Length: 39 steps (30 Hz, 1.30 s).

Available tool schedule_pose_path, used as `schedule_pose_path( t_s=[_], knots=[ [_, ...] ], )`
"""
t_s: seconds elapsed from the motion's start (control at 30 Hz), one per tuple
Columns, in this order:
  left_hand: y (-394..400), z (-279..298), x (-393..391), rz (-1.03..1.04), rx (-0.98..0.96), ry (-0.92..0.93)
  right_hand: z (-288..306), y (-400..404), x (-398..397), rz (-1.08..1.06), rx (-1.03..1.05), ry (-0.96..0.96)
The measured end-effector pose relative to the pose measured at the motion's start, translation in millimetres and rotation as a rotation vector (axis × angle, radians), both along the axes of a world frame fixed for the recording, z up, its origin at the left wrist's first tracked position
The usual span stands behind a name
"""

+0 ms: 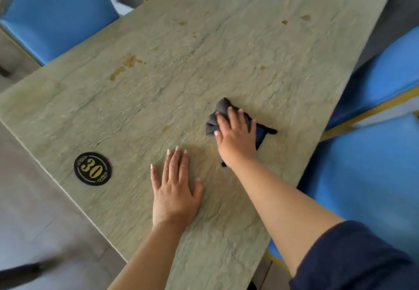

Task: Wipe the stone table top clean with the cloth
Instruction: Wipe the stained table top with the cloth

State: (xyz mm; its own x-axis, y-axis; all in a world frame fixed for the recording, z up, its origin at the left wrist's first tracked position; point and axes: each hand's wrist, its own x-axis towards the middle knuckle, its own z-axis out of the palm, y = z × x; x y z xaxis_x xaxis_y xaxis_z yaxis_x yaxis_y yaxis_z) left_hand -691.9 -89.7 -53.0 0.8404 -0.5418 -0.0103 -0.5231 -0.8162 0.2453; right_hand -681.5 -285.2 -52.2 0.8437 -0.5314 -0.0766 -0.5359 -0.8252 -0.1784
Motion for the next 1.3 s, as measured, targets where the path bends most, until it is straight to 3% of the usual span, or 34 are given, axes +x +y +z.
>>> schedule_pose_path(
  t_s=[0.1,0.17,0.23,0.3,0.4,0.57,0.67,0.77,0.87,1.0,1.17,1.3],
  knots=[
    [-1,-1,2,0.058,0.046,0.004,-7,15,-24,0.457,-0.007,-0.09],
    [-2,-1,2,0.053,0.059,0.01,-9,-14,-46,0.645,-0.008,-0.097],
    [-3,0,2,0.047,0.063,0.008,-11,-54,-58,0.533,-0.055,-0.102],
    [-2,-1,4,0.04,0.063,0.009,-11,-77,-60,0.22,-0.036,-0.132],
    [-3,-2,5,0.033,0.049,-0.002,-9,-53,-49,-0.055,-0.009,-0.132],
    [0,-3,4,0.007,0.04,-0.006,-5,26,-86,0.161,-0.017,-0.108],
    [6,-1,7,0.002,-0.009,0.044,3,49,-120,0.295,0.104,-0.042],
    [-5,13,7,0.132,-0.152,0.167,19,31,-125,0.306,0.209,-0.079],
    [-34,29,-27,0.091,-0.267,0.105,34,-8,-116,0.215,0.072,-0.063],
    [-75,16,-87,-0.159,-0.014,0.004,34,-62,-99,0.171,0.001,0.148],
    [-104,3,-46,0.049,0.128,-0.038,21,-106,-70,0.305,0.073,0.274],
    [-123,9,16,0.273,0.152,0.06,17,-122,-65,0.4,0.058,0.313]
  ],
)
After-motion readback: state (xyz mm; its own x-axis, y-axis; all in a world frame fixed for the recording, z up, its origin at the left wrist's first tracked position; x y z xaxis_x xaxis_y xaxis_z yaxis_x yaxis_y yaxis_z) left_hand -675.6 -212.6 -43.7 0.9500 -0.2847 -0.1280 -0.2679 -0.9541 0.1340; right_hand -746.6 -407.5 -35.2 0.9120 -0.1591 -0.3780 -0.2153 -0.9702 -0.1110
